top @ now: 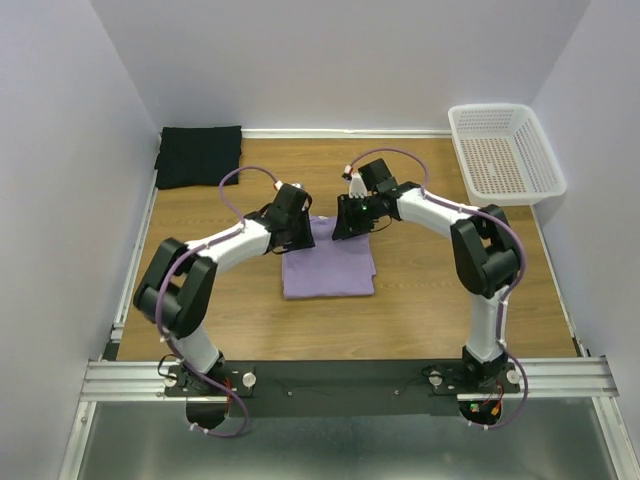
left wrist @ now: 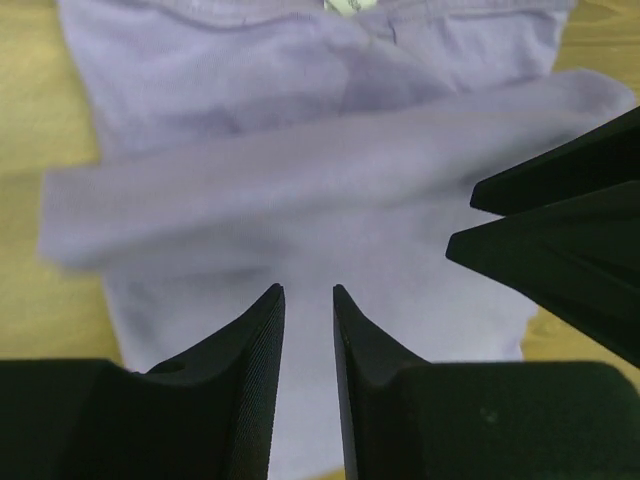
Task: Fold and stack the t-shirts
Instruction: Fold the tshirt
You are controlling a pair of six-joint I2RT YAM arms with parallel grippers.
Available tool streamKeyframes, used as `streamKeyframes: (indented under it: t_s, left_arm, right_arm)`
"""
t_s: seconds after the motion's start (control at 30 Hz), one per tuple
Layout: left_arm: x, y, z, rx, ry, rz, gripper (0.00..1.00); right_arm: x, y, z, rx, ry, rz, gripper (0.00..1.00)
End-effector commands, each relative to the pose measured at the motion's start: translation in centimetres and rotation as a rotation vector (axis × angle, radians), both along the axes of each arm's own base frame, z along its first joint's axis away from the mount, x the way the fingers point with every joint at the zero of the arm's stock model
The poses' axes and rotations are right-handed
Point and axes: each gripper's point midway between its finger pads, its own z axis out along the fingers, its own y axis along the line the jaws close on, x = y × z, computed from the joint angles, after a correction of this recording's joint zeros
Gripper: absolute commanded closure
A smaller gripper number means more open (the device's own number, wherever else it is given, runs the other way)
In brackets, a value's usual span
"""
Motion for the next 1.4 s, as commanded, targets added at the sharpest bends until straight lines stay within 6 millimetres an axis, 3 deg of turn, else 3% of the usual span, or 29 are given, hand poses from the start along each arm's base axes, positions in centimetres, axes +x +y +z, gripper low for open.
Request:
streamKeyframes:
  t_s: [0.0,0.17,0.27,0.3,0.5,0.57,0.67,0.7,0.77,0.9,0.97,1.07,1.17,1.23,1.37]
  left_arm:
    - [3.3,-0.3,-1.1,0.017,-0.018,-0.028,0.68]
    - [6.7,1.2,-2.1,-0.044,-0.010,0.008,0.72]
    - [7.5,1.2,-2.9,-0.090,0.009,-0.004,0.73]
    - [7.2,1.0,-3.8,-0.111,0.041,-0.021,0.73]
    - [6.8,0.7,-6.1,-0.240,0.130,-0.051,0.73]
    - [6.9,0.8,-5.8,-0.254,0.124,-0.049,0.73]
    - [7.6,1.8,-3.8,-0.255,0.070,-0.033,0.73]
    - [7.9,2.3,-2.5,-0.258,0.038,-0.024,0.72]
    - [8.7,4.6,-1.9,-0.242,0.011,0.038,0.72]
    - [8.1,8.6,-4.0,-0.198,0.055,0.133,0.72]
    - [7.3,8.8,-5.5,-0.189,0.111,0.124,0.72]
    - [6.4,7.5,-6.5,-0.250,0.160,0.081,0.72]
    - [7.0,7.6,-5.1,-0.250,0.119,0.083,0.72]
    - [7.8,8.1,-2.7,-0.229,0.049,0.096,0.72]
    - [8.7,8.0,2.2,-0.244,-0.081,0.093,0.69]
  right_arm:
    - [2.0,-0.9,-1.2,0.021,0.011,0.018,0.56]
    - [5.4,-2.5,-1.6,0.091,0.031,-0.015,0.56]
    - [5.8,-2.6,-2.4,0.176,0.098,0.009,0.56]
    - [6.0,-3.0,-3.7,0.183,0.131,0.000,0.56]
    - [6.7,-3.8,-5.8,0.250,0.214,-0.018,0.55]
    - [6.8,-4.0,-6.0,0.252,0.215,-0.022,0.56]
    - [7.1,-4.3,-4.9,0.256,0.185,-0.023,0.56]
    - [7.5,-4.5,-4.1,0.250,0.158,-0.029,0.55]
    - [8.0,-5.0,-3.5,0.248,0.143,-0.048,0.55]
    - [9.1,-6.6,-4.2,0.223,0.146,-0.116,0.56]
    - [9.2,-7.2,-5.1,0.181,0.143,-0.146,0.56]
    - [8.9,-7.4,-6.0,0.167,0.151,-0.153,0.56]
    - [8.9,-7.4,-5.6,0.171,0.145,-0.151,0.56]
    - [9.0,-7.2,-4.4,0.193,0.126,-0.137,0.56]
    - [9.7,-6.8,-0.1,0.237,0.051,-0.128,0.55]
